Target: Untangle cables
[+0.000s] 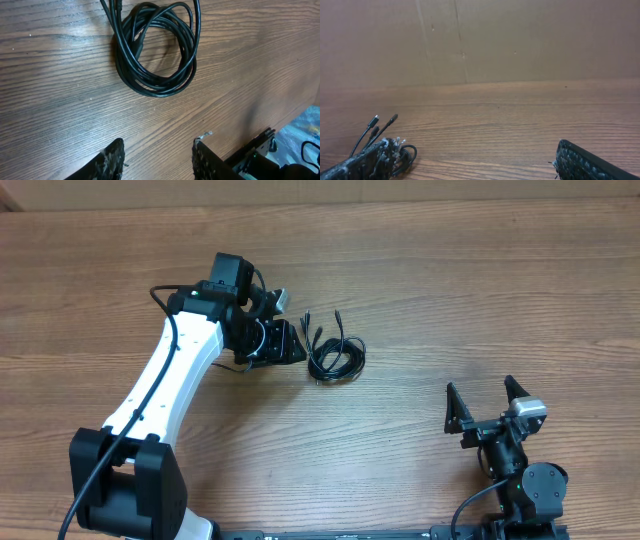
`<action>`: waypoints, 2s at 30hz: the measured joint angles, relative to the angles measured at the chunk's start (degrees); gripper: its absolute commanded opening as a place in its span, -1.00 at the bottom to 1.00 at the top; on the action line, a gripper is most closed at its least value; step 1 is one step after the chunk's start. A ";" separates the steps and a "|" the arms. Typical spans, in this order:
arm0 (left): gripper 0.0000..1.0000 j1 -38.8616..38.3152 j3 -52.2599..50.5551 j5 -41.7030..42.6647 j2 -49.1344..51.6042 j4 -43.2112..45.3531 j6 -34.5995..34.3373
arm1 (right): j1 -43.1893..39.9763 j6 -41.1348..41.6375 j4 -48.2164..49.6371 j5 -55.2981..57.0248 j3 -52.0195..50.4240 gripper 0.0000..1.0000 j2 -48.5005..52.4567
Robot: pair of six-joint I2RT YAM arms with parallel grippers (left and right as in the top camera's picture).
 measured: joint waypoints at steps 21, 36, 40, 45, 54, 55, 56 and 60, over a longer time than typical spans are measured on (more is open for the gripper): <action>-0.07 -8.04 10.58 -14.62 0.07 -0.02 -7.58 | 0.00 0.02 0.02 0.00 0.00 1.00 0.00; 0.99 -14.95 2.56 -26.23 14.36 3.50 -18.73 | 0.00 0.00 0.00 0.00 0.00 1.00 0.00; 0.99 -14.95 2.32 -25.07 15.13 3.54 -19.28 | 0.00 0.00 0.00 0.00 0.00 1.00 0.00; 0.99 -14.95 2.32 -24.48 15.15 4.44 -19.28 | 0.00 0.00 0.00 0.00 0.00 1.00 0.00; 0.99 -14.95 2.32 -24.46 15.15 4.55 -19.30 | 0.00 0.00 -0.02 0.00 0.00 1.00 0.00; 0.99 -14.95 2.32 -24.46 15.15 4.55 -19.28 | 0.00 0.00 0.00 0.00 0.00 1.00 0.00; 0.99 -14.95 2.32 -24.46 15.15 4.52 -19.28 | 0.00 0.00 -0.02 0.00 0.00 1.00 0.00; 0.99 -14.95 2.32 -24.33 15.15 4.55 -19.28 | 0.00 0.00 0.00 0.02 0.00 1.00 0.00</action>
